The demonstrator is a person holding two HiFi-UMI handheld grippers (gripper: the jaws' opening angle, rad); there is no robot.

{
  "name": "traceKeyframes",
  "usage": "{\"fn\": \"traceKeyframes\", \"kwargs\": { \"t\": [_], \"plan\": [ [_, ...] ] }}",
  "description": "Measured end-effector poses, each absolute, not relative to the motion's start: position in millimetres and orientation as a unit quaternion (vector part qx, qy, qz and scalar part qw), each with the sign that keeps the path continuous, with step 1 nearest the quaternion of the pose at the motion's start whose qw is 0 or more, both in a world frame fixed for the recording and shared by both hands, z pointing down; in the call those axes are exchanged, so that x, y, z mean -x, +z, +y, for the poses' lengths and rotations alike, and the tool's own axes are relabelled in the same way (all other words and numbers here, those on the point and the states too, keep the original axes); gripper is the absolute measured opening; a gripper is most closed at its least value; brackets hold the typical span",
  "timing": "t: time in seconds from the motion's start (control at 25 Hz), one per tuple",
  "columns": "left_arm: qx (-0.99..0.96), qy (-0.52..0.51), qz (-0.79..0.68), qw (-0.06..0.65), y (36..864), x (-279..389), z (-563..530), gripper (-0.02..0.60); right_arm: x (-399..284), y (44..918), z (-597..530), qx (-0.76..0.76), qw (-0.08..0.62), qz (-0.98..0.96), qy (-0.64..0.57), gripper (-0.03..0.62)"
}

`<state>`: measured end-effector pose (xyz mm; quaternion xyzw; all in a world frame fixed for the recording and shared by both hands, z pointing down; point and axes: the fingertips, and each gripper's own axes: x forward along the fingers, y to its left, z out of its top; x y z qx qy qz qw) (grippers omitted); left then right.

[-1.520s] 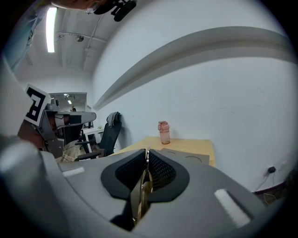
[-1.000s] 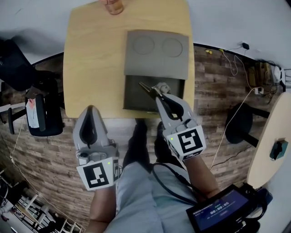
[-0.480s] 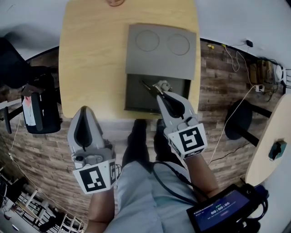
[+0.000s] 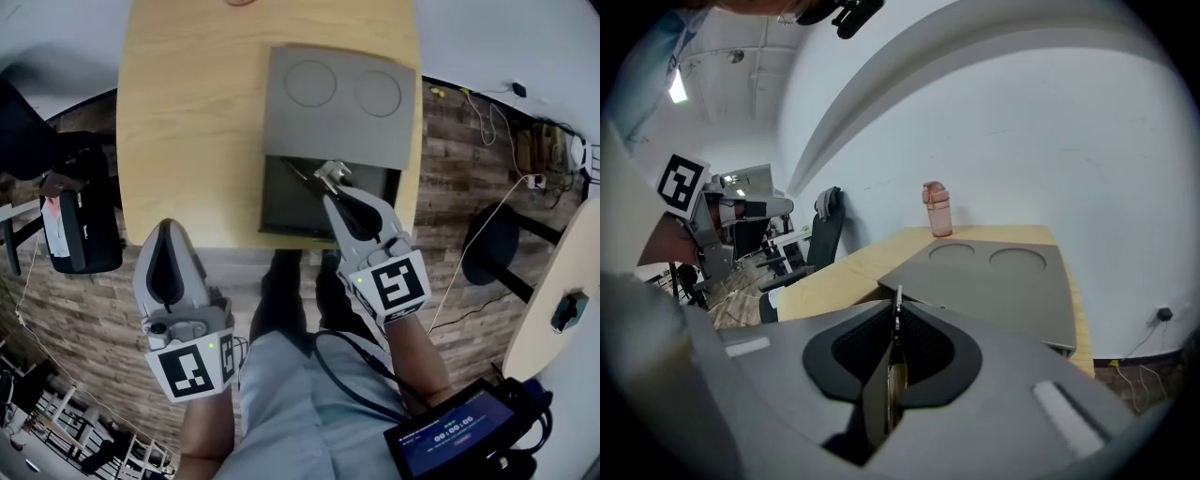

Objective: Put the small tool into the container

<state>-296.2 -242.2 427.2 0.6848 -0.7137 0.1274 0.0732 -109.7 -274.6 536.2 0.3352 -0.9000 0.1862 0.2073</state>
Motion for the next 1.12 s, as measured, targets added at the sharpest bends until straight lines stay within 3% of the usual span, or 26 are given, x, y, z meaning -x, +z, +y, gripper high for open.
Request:
{"fn": "traceKeyframes", "kwargs": {
  "t": [0.28, 0.68, 1.12],
  "plan": [
    [-0.684, 0.13, -0.713, 0.076, 431.2, 300.8, -244.8, 0.009, 110.6, 554.8, -266.3, -0.325, 0.236, -0.894, 0.197, 0.026],
    [-0.691, 0.131, -0.707, 0.078, 435.3, 295.9, -251.6, 0.009, 100.0, 562.4, -274.9, -0.339, 0.208, -0.881, 0.256, 0.029],
    [-0.693, 0.131, -0.705, 0.077, 435.0, 291.4, -250.5, 0.009, 86.9, 575.3, -284.3, -0.354, 0.236, -0.863, 0.273, 0.064]
  ]
}}
